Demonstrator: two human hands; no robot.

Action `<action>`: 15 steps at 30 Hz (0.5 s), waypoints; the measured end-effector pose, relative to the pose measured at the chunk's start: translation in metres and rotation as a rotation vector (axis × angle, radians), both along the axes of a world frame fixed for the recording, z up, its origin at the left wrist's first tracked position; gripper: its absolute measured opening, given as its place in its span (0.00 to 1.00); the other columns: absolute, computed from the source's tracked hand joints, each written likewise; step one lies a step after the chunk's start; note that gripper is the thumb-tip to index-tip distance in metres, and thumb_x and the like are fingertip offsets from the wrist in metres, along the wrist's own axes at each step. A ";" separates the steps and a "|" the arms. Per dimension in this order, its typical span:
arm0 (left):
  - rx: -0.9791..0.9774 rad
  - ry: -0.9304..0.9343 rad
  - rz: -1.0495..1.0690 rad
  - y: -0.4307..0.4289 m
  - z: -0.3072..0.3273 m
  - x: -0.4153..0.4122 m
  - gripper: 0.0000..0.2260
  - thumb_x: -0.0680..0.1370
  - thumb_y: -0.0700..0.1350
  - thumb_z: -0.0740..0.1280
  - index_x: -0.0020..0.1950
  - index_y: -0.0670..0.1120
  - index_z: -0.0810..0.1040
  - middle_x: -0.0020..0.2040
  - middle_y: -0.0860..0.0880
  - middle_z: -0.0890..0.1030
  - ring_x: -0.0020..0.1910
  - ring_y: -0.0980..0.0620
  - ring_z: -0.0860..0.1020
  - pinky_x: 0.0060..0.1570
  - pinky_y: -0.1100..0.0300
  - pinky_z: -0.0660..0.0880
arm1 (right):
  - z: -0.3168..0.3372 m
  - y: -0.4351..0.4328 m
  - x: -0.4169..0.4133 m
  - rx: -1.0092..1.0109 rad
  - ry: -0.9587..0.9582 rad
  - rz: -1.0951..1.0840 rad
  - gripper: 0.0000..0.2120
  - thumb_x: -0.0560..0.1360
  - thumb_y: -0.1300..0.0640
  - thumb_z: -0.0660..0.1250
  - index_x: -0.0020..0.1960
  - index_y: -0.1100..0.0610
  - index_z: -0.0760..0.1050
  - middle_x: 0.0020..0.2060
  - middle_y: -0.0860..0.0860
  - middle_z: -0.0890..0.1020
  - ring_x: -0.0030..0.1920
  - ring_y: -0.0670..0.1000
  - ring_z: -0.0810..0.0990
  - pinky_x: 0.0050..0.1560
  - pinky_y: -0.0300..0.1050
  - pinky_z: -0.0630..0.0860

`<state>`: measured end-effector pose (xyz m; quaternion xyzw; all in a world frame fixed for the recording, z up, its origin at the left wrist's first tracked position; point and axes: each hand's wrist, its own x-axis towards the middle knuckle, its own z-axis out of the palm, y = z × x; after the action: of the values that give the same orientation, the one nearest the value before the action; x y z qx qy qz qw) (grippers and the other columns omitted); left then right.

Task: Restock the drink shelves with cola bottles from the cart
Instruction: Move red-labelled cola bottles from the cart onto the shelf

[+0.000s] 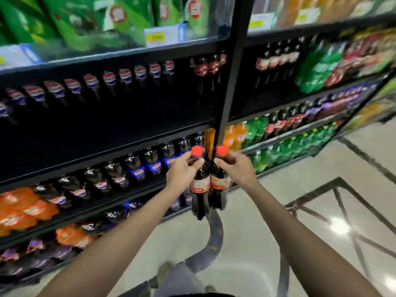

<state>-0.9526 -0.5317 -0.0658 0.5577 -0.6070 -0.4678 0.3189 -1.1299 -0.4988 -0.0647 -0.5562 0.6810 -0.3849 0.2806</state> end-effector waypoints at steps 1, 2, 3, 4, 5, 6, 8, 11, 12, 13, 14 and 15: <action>-0.023 -0.021 -0.023 -0.006 0.002 -0.022 0.14 0.74 0.54 0.69 0.58 0.53 0.80 0.50 0.55 0.84 0.56 0.51 0.80 0.60 0.49 0.73 | 0.002 0.001 -0.020 -0.003 -0.005 -0.041 0.03 0.73 0.49 0.73 0.44 0.46 0.80 0.31 0.39 0.79 0.34 0.37 0.75 0.36 0.37 0.68; -0.036 -0.025 -0.046 -0.012 0.004 -0.045 0.12 0.76 0.53 0.69 0.58 0.53 0.80 0.50 0.55 0.84 0.56 0.51 0.79 0.59 0.49 0.73 | 0.004 0.001 -0.039 -0.005 -0.006 -0.083 0.03 0.73 0.50 0.73 0.44 0.48 0.80 0.33 0.40 0.80 0.36 0.38 0.77 0.38 0.38 0.70; -0.032 -0.003 -0.071 -0.018 0.006 -0.066 0.12 0.77 0.51 0.69 0.59 0.52 0.80 0.52 0.54 0.84 0.57 0.50 0.79 0.60 0.49 0.73 | 0.006 0.001 -0.058 -0.012 -0.014 -0.120 0.03 0.73 0.51 0.73 0.45 0.49 0.81 0.35 0.41 0.81 0.37 0.40 0.78 0.39 0.38 0.70; -0.020 0.034 -0.097 -0.023 0.007 -0.087 0.12 0.77 0.49 0.69 0.60 0.51 0.80 0.53 0.52 0.83 0.57 0.49 0.79 0.61 0.48 0.73 | 0.008 0.000 -0.075 -0.029 -0.031 -0.151 0.03 0.73 0.52 0.73 0.46 0.49 0.81 0.35 0.41 0.81 0.38 0.40 0.78 0.39 0.35 0.70; -0.017 0.068 -0.124 -0.029 0.009 -0.107 0.12 0.77 0.48 0.69 0.60 0.49 0.80 0.55 0.50 0.83 0.58 0.48 0.79 0.62 0.47 0.73 | 0.009 0.000 -0.093 -0.055 -0.048 -0.180 0.03 0.72 0.53 0.73 0.46 0.49 0.82 0.35 0.38 0.81 0.38 0.37 0.78 0.39 0.31 0.70; -0.033 0.091 -0.147 -0.035 0.010 -0.127 0.11 0.76 0.48 0.70 0.58 0.49 0.80 0.54 0.50 0.83 0.57 0.48 0.79 0.62 0.46 0.73 | 0.012 -0.002 -0.109 -0.086 -0.051 -0.210 0.04 0.72 0.54 0.74 0.46 0.47 0.81 0.35 0.36 0.81 0.39 0.34 0.78 0.39 0.29 0.69; -0.087 0.142 -0.179 -0.048 0.013 -0.166 0.09 0.75 0.46 0.70 0.54 0.54 0.80 0.52 0.53 0.83 0.56 0.51 0.80 0.61 0.47 0.74 | 0.016 -0.009 -0.143 -0.121 -0.062 -0.270 0.05 0.72 0.54 0.74 0.46 0.45 0.81 0.37 0.35 0.82 0.42 0.34 0.79 0.45 0.33 0.73; -0.151 0.204 -0.231 -0.074 0.015 -0.224 0.14 0.75 0.44 0.71 0.51 0.64 0.76 0.51 0.61 0.81 0.56 0.55 0.79 0.62 0.52 0.74 | 0.022 -0.031 -0.196 -0.136 -0.052 -0.322 0.06 0.73 0.53 0.73 0.48 0.52 0.82 0.41 0.46 0.85 0.46 0.48 0.83 0.51 0.48 0.77; -0.174 0.207 -0.242 -0.085 0.017 -0.243 0.14 0.75 0.45 0.71 0.51 0.65 0.76 0.50 0.64 0.80 0.56 0.57 0.79 0.61 0.54 0.74 | 0.026 -0.040 -0.214 -0.150 -0.045 -0.334 0.06 0.73 0.52 0.73 0.48 0.52 0.82 0.41 0.47 0.85 0.46 0.49 0.83 0.51 0.49 0.77; -0.195 0.217 -0.250 -0.096 0.019 -0.261 0.14 0.74 0.45 0.71 0.53 0.64 0.76 0.50 0.66 0.80 0.56 0.58 0.79 0.60 0.57 0.74 | 0.030 -0.051 -0.231 -0.170 -0.042 -0.344 0.04 0.73 0.52 0.73 0.47 0.51 0.81 0.40 0.46 0.85 0.46 0.48 0.82 0.50 0.48 0.77; -0.214 0.233 -0.254 -0.108 0.022 -0.279 0.15 0.74 0.45 0.71 0.56 0.62 0.77 0.49 0.68 0.79 0.55 0.60 0.78 0.58 0.60 0.73 | 0.036 -0.061 -0.247 -0.191 -0.034 -0.351 0.03 0.73 0.52 0.73 0.46 0.50 0.81 0.39 0.46 0.84 0.45 0.48 0.82 0.49 0.46 0.76; -0.233 0.249 -0.249 -0.120 0.026 -0.297 0.15 0.74 0.45 0.71 0.59 0.58 0.78 0.48 0.69 0.79 0.55 0.62 0.78 0.57 0.63 0.72 | 0.041 -0.072 -0.262 -0.210 -0.021 -0.357 0.03 0.73 0.52 0.73 0.45 0.49 0.80 0.39 0.46 0.84 0.44 0.48 0.81 0.47 0.45 0.75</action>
<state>-1.2494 -0.6515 -0.0401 0.3759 -0.6771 -0.4955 0.3934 -1.3922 -0.5708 -0.0241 -0.4487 0.7220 -0.5032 0.1555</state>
